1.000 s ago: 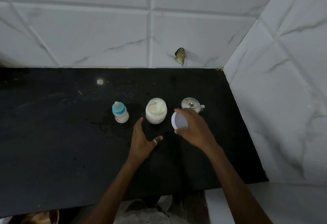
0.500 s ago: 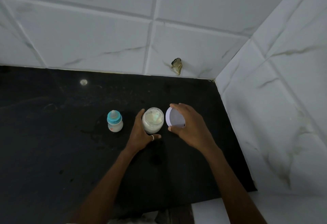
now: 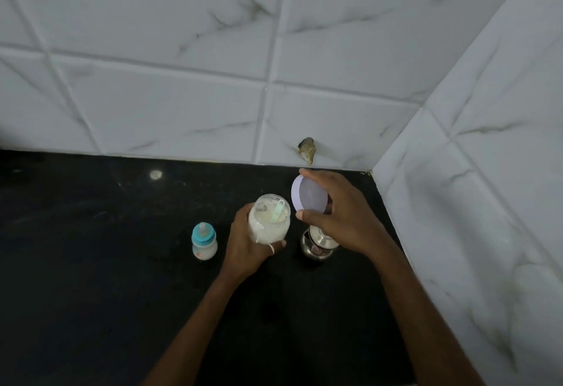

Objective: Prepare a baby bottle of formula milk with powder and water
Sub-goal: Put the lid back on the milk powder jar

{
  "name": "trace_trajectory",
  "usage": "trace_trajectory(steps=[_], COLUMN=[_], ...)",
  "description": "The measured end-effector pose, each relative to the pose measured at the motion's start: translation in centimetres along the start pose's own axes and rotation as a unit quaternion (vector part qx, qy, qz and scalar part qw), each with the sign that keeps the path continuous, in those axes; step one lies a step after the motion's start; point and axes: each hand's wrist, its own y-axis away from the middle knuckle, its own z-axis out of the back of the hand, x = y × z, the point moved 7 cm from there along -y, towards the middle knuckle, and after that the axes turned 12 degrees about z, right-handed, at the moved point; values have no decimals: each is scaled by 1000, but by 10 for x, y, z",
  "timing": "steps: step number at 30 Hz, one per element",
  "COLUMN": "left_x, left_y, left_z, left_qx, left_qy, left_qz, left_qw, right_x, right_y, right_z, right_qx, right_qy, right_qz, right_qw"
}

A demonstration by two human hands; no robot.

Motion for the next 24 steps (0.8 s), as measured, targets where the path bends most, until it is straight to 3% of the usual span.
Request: trace_trajectory(steps=[8,16,24], left_x=[-152,-168,-165], left_y=[18,33,44], left_z=[31,36,31], left_qx=[-15,-35,-37], left_qy=[-32,-13,-12], left_qz=[-120,-85,-50], left_qw=[992,996,998], right_x=[97,122,122], right_y=[-54,-74,-74], right_z=[89,88,73], right_qx=[125,263,312], right_qy=[35,129,169], right_qz=[172,229,227], right_qw=[977,928,907])
